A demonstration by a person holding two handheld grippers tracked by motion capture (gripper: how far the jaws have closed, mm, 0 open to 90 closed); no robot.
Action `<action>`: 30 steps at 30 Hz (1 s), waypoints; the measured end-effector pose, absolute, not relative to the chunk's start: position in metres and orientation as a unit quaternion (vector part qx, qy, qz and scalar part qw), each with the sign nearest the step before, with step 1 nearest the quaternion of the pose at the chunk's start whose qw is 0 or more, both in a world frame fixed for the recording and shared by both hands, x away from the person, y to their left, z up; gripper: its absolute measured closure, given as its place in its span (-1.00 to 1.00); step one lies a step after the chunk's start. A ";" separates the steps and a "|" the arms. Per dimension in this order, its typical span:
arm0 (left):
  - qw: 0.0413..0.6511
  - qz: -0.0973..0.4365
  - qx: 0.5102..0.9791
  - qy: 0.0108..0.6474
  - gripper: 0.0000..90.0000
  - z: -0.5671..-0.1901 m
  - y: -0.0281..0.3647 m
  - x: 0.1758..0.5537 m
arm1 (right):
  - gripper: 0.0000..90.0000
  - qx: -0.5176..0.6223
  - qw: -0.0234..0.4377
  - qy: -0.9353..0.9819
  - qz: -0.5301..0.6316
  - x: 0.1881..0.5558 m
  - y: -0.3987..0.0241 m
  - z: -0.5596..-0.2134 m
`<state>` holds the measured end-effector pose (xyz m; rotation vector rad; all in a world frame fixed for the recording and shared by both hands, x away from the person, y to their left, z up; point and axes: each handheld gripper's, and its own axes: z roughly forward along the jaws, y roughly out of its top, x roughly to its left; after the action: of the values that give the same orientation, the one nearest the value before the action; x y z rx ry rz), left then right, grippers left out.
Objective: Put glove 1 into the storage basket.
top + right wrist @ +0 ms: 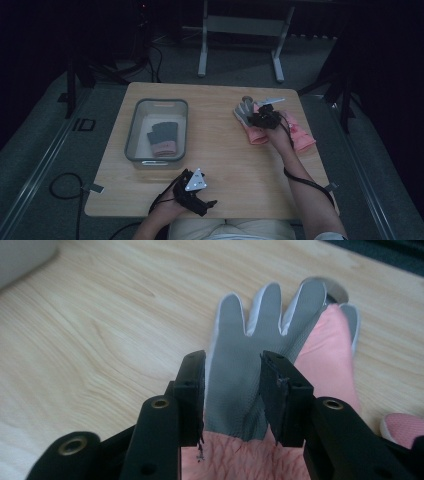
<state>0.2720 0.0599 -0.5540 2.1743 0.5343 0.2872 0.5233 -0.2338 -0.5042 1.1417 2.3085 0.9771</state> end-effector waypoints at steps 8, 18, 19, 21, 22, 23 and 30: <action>0.439 0.122 0.866 0.205 -0.95 -0.555 0.061 0.268 | 0.41 0.424 0.210 0.828 0.300 0.534 -0.230 -0.526; 0.447 0.116 0.862 0.211 -0.95 -0.556 0.065 0.269 | 0.90 0.446 0.231 0.815 0.288 0.530 -0.221 -0.533; 0.447 0.114 0.862 0.211 -0.95 -0.556 0.065 0.269 | 0.96 0.449 0.231 0.813 0.289 0.530 -0.220 -0.532; 0.444 0.117 0.864 0.208 -0.95 -0.556 0.065 0.269 | 0.98 0.460 0.224 0.806 0.299 0.528 -0.221 -0.524; 0.442 0.116 0.865 0.207 -0.95 -0.556 0.064 0.269 | 0.98 0.463 0.220 0.803 0.303 0.527 -0.222 -0.520; 0.442 0.117 0.865 0.205 -0.95 -0.556 0.064 0.268 | 0.99 0.463 0.224 0.801 0.308 0.524 -0.223 -0.515; 0.448 0.116 0.862 0.207 -0.95 -0.556 0.066 0.268 | 0.99 0.472 0.224 0.771 0.364 0.491 -0.227 -0.471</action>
<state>0.2685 0.0655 -0.5556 2.1339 0.5134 0.2883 0.4912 -0.2270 -0.4706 1.3017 2.1293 1.0042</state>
